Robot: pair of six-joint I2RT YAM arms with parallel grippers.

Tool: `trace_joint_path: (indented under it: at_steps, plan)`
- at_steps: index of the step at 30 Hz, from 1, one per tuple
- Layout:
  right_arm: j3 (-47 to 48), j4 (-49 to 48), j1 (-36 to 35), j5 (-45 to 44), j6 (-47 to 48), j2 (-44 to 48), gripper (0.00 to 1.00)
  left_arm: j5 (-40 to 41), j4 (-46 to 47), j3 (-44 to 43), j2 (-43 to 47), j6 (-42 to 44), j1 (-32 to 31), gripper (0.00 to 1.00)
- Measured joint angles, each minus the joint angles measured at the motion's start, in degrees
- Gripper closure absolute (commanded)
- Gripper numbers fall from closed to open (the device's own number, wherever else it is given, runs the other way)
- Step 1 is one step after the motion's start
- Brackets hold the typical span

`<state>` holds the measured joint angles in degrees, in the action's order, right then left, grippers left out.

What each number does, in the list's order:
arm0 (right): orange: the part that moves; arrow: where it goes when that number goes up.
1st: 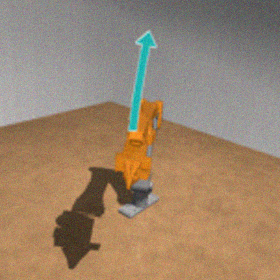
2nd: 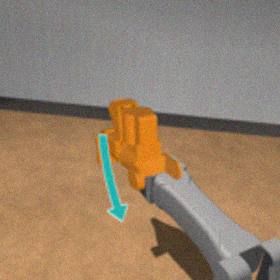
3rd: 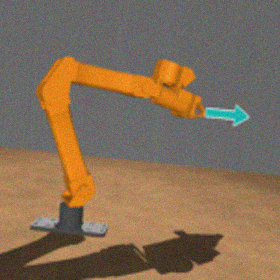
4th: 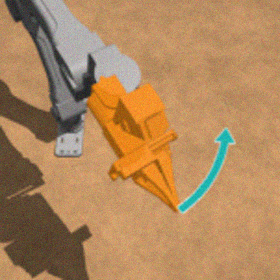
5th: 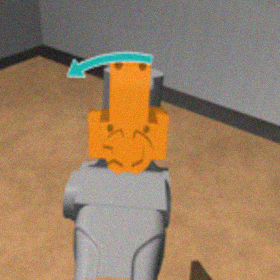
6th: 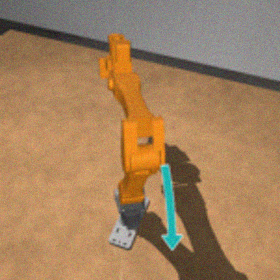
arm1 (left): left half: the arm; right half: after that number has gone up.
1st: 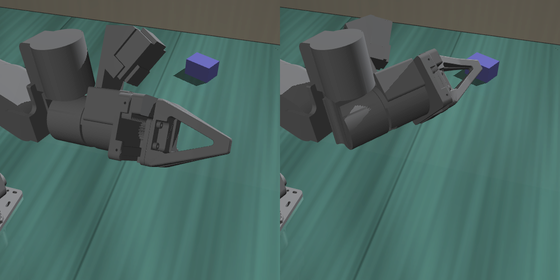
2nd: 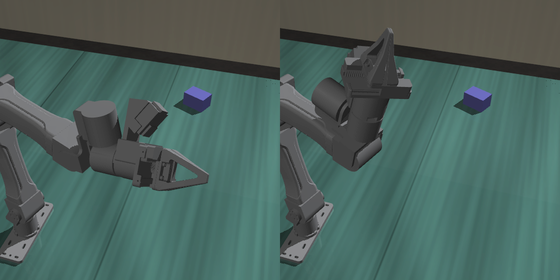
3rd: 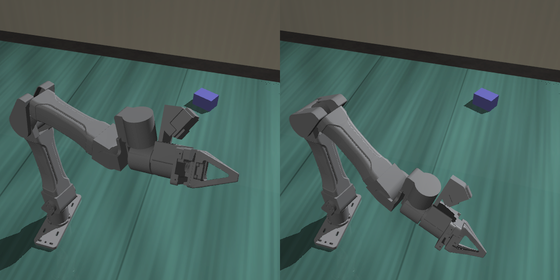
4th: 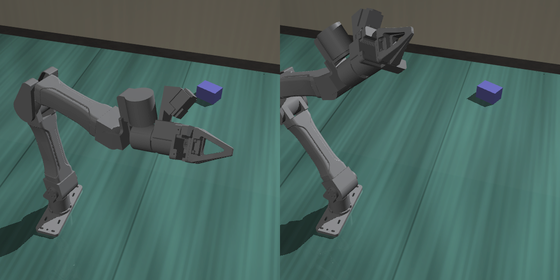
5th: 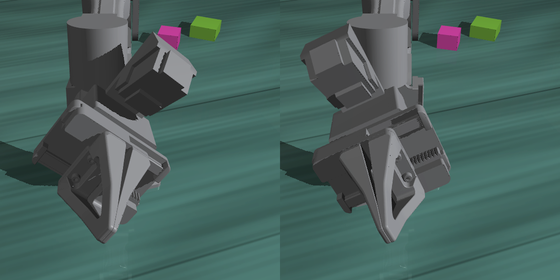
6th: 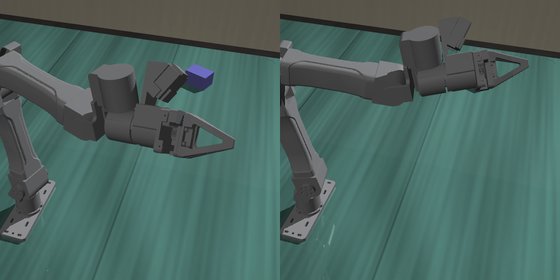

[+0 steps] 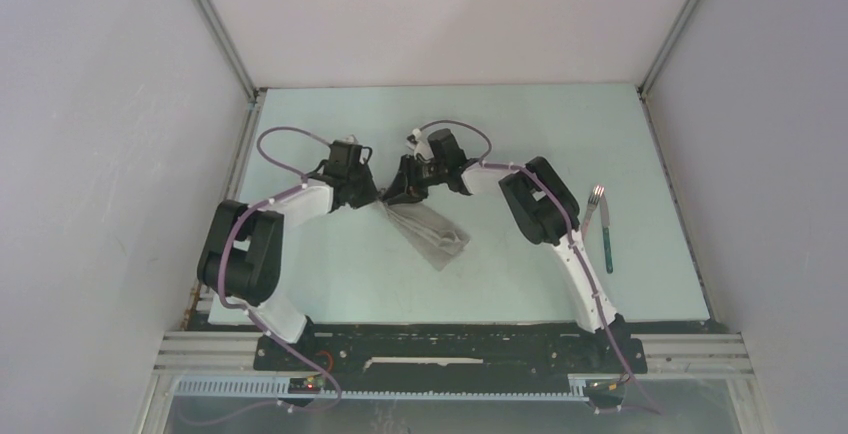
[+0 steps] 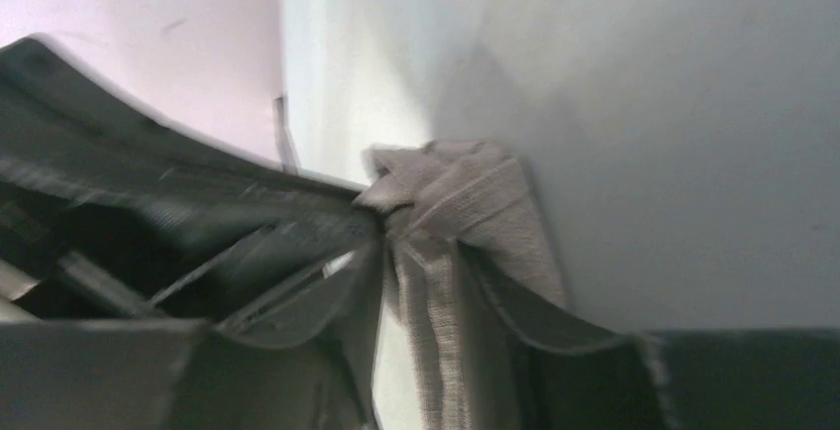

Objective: Fold the napkin into a case and place the utensils inside
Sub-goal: Grasp the top corner of the smaller rectangle folded napkin from the folded napkin.

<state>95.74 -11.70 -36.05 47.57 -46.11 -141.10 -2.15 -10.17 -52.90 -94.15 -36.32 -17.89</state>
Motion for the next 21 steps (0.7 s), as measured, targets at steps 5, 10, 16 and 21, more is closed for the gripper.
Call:
trace_joint_path:
  at_steps: [5,10,16,21]
  plan:
    - [-0.96,1.75,0.72,0.87,0.7,2.32,0.53,-2.62,2.05,1.88,-0.09,-0.94,0.94,1.0]
    - [-2.36,4.7,0.83,0.52,1.42,4.74,0.68,-4.48,2.21,2.29,-0.09,-1.03,0.44,1.0]
    - [-4.79,5.01,1.25,0.48,1.09,7.63,0.95,-5.22,2.36,2.45,0.04,-1.18,-0.02,1.0]
    - [-8.46,5.75,2.01,-1.62,1.79,9.68,1.0,-5.6,2.32,2.49,0.09,-1.18,-0.37,1.0]
